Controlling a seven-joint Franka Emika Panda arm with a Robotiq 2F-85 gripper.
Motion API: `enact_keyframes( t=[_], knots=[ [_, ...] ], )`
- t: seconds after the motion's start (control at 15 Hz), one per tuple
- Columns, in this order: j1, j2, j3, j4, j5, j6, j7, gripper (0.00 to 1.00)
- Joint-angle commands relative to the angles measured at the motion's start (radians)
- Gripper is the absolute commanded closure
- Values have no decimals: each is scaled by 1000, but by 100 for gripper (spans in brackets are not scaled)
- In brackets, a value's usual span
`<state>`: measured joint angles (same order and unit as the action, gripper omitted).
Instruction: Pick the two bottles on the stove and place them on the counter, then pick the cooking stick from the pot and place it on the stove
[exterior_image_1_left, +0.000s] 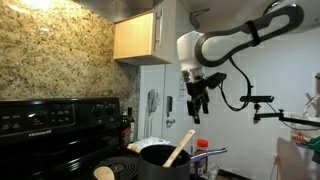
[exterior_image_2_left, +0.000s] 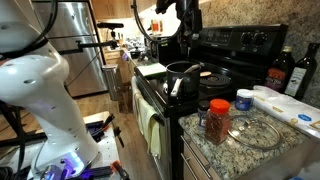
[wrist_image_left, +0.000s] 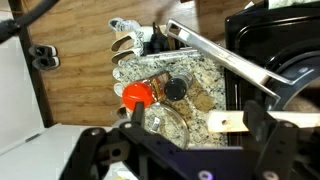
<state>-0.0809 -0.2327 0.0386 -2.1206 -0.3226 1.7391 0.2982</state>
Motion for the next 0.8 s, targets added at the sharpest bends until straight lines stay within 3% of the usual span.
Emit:
enact_keyframes(
  t=[0.0, 0.4, 0.47, 0.73],
  knots=[
    [22, 10, -7, 6, -7, -3, -28, 0],
    [28, 16, -12, 8, -8, -3, -33, 0],
    [38, 35, -17, 33, -1, -57, -139, 0],
    [63, 85, -9, 106, -6, -141, -319, 0]
  ],
)
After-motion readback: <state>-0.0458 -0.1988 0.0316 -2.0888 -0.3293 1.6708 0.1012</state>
